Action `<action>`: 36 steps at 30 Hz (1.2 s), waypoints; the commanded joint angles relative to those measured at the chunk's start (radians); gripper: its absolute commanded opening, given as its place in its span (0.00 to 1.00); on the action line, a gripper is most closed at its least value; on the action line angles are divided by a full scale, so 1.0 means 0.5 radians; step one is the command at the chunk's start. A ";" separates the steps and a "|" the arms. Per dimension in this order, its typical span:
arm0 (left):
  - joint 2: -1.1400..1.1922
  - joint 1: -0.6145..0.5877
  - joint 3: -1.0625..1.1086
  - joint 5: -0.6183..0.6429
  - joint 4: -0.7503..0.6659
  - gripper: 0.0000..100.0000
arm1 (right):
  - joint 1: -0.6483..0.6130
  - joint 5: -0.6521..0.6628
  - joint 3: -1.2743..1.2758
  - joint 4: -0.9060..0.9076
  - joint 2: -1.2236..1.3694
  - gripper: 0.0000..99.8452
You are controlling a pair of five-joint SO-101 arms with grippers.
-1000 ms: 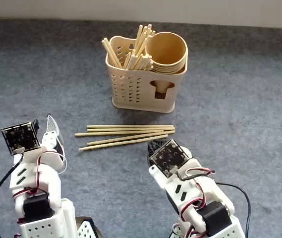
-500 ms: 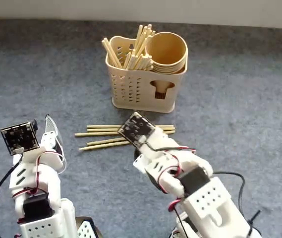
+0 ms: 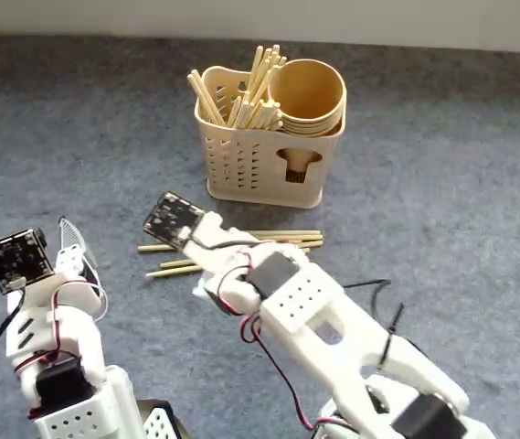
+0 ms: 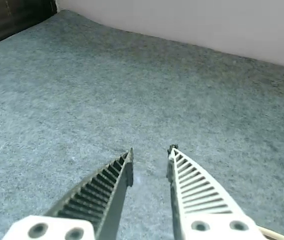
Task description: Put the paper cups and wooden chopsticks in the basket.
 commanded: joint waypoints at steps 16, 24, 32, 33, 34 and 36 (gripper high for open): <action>-0.014 -0.054 0.038 0.003 -0.046 0.13 | -0.170 0.334 -0.183 -0.382 0.453 0.12; -0.014 -0.044 0.038 0.003 -0.046 0.13 | -0.161 0.334 -0.133 -0.575 0.609 0.12; -0.014 -0.044 0.038 0.003 -0.046 0.13 | -0.054 0.334 -0.397 -0.575 0.974 0.12; -0.014 -0.044 0.038 0.003 -0.046 0.13 | -0.048 0.334 -0.419 -0.575 0.990 0.12; -0.014 -0.044 0.038 0.003 -0.046 0.13 | -0.035 0.334 -0.428 -0.575 0.999 0.12; -0.014 -0.044 0.038 0.003 -0.046 0.13 | -0.023 0.334 -0.428 -0.575 0.996 0.12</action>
